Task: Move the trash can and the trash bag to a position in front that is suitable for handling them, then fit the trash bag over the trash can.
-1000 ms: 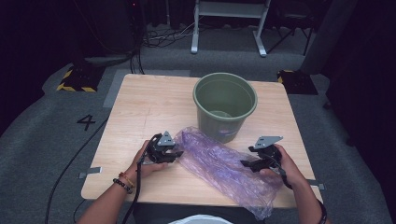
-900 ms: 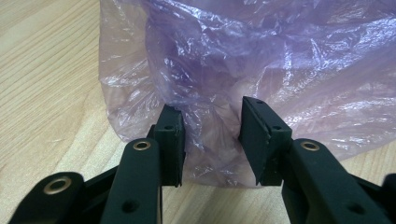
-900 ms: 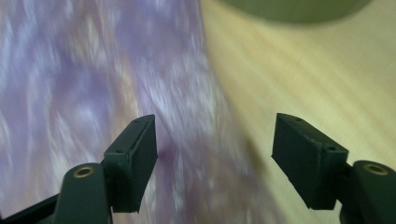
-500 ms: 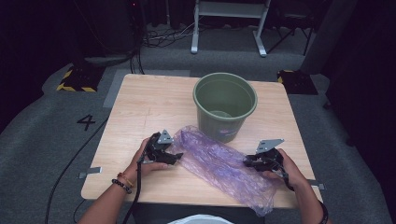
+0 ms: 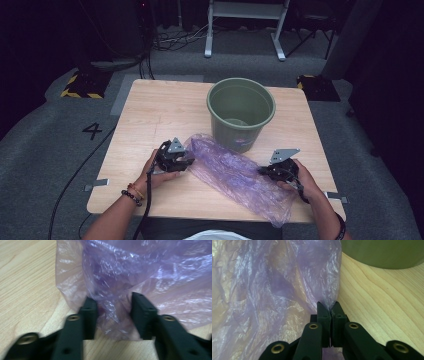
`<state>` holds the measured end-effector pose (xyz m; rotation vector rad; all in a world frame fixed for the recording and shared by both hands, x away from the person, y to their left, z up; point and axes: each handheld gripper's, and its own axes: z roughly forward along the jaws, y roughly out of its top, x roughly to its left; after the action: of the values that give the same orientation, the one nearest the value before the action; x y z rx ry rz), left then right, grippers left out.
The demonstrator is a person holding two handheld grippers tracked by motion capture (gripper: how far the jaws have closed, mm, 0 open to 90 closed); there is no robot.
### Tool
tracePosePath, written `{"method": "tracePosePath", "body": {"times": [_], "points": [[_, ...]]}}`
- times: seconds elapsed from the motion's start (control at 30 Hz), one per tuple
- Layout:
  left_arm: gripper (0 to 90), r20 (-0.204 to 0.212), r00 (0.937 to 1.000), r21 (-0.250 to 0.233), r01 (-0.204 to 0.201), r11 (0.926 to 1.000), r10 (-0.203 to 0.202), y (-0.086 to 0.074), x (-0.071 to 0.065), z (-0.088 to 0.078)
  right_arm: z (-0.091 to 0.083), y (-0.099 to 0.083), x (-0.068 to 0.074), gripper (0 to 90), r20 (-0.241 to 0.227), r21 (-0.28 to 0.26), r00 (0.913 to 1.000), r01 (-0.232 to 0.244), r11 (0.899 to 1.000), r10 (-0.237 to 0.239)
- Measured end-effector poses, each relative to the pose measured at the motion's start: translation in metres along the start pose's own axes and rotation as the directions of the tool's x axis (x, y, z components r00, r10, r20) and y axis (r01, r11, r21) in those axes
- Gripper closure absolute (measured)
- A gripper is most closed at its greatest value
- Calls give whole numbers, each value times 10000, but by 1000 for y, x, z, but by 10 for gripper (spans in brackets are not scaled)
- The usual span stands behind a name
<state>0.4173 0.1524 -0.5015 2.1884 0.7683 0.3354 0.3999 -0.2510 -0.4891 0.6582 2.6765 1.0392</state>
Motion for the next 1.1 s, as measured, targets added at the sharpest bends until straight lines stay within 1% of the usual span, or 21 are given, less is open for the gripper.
{"method": "tracePosePath", "body": {"times": [0.07, 0.1, 0.17, 0.23, 0.33, 0.37, 0.43, 0.47, 0.53, 0.57, 0.6, 0.63, 0.67, 0.73, 0.77, 0.83, 0.87, 0.93, 1.0, 1.03, 1.1], "points": [[699, 47, 10000, -14, -39, 10000, 39, 0, 0, 0, 1, 0, 1, 870, -48, -28, 10000, 37, 10000, -37], [742, 25, 10000, -17, -70, 10000, 70, 0, 0, 0, 1, 1, 2, 854, -57, -29, 10000, 45, 10000, -45], [784, 47, 10000, -31, -67, 10000, 67, 0, 0, 0, 2, 2, 2, 834, -68, 3, 10000, 39, 10000, -39], [823, -29, 10000, -57, -62, 10000, 62, 0, 0, 0, 2, 3, 3, 824, -59, -12, 9999, 95, 10000, -95], [873, 102, 9999, -347, -58, 9994, 62, 1, 0, -1, 3, 4, 3, 824, -75, -4, 9999, 94, 10000, -94], [884, 144, 9999, -415, -56, 9991, 62, 1, 0, -1, 3, 4, 3, 801, -38, 35, 10000, 65, 10000, -65], [893, 166, 9997, -560, -156, 9983, 166, 2, 0, -3, 3, 5, 4, 738, -59, 40, 9999, 88, 10000, -88], [894, 161, 9998, -667, -140, 9977, 151, 3, 0, -4, 3, 6, 5, 704, -14, 5, 10000, 79, 10000, -79], [894, 259, 9996, -855, -111, 9963, 133, 5, 1, -7, 1, 7, 5, 631, 218, -108, 9998, 12, 9999, -10], [895, 226, 9997, -887, -103, 9960, 123, 6, 1, -8, -1, 9, 5, 604, 283, -187, 9996, 19, 9998, -14], [894, 205, 9996, -940, -174, 9954, 194, 7, 1, -9, -4, 10, 5, 570, 300, -378, 9995, -40, 9993, 51], [894, 236, 9996, -1022, -122, 9947, 147, 7, 1, -10, -7, 11, 5, 528, 340, -595, 9993, -120, 9982, 140], [894, 229, 9996, -1042, -157, 9944, 182, 8, 0, -11, -9, 13, 5, 520, 392, -680, 9991, -134, 9976, 161], [894, 241, 9994, -1100, -207, 9937, 235, 9, -1, -12, -12, 16, 7, 468, 521, -895, 9986, -13, 9960, 60], [894, 180, 9994, -1119, -279, 9933, 301, 10, -1, -13, -13, 19, 8, 457, 564, -1029, 9984, -46, 9947, 105], [894, 187, 9993, -1190, -284, 9925, 308, 12, -1, -15, -14, 24, 12, 421, 579, -1183, 9983, 111, 9929, -42], [894, 141, 9993, -1247, -338, 9916, 358, 12, -2, -16, -14, 28, 15, 376, 650, -1198, 9979, 145, 9927, -67], [894, 106, 9992, -1300, -356, 9909, 373, 14, -2, -18, -14, 33, 20, 348, 789, -1208, 9966, 346, 9921, -251], [894, 99, 9992, -1328, -374, 9904, 391, 15, -3, -19, -13, 39, 24, 312, 702, -1270, 9970, 403, 9911, -316], [894, 12, 9990, -1317, -447, 9903, 453, 16, -3, -21, -12, 42, 25, 309, 715, -1278, 9970, 401, 9910, -311], [894, -26, 9991, -1357, -412, 9899, 412, 17, -4, -23, -11, 48, 30, 282, 694, -1264, 9969, 455, 9909, -369]]}}
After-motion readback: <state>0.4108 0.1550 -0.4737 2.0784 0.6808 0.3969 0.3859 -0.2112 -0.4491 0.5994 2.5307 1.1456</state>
